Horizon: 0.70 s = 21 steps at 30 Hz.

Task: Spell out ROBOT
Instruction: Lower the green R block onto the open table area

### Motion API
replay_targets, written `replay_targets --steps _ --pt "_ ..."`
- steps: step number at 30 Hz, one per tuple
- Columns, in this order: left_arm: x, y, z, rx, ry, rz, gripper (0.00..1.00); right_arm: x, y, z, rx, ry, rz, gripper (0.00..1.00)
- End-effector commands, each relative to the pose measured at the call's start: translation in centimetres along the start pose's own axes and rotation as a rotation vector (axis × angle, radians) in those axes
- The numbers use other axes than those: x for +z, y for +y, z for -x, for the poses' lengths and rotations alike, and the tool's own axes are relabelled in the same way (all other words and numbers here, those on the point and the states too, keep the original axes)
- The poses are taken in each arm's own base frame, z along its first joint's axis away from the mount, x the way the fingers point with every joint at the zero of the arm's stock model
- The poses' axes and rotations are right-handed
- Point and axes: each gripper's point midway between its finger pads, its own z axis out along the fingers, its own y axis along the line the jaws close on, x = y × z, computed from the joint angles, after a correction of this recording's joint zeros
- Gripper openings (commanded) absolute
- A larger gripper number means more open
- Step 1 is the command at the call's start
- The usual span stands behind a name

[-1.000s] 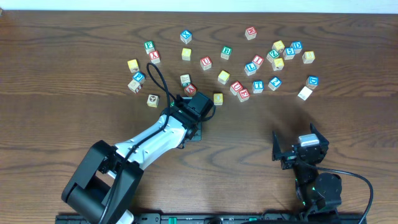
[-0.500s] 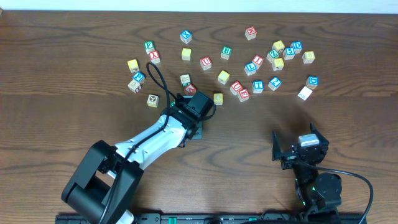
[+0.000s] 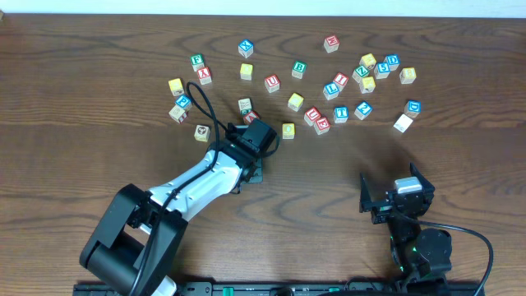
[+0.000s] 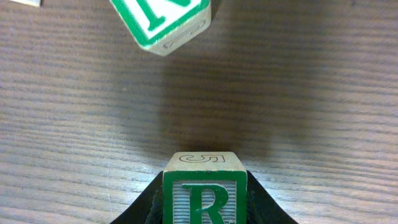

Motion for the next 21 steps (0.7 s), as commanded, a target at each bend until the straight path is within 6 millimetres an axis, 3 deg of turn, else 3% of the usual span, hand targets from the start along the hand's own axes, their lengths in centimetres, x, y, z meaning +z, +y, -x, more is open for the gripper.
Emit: replay_targets --steps 1,21 --pt "0.45 0.80 -0.66 -0.014 0.010 0.027 0.07 0.01 -0.16 -0.21 -0.010 0.007 -0.007 0.99" --pt "1.03 0.63 -0.83 -0.018 -0.004 0.008 0.08 0.01 -0.16 -0.21 -0.010 0.007 -0.007 0.99"
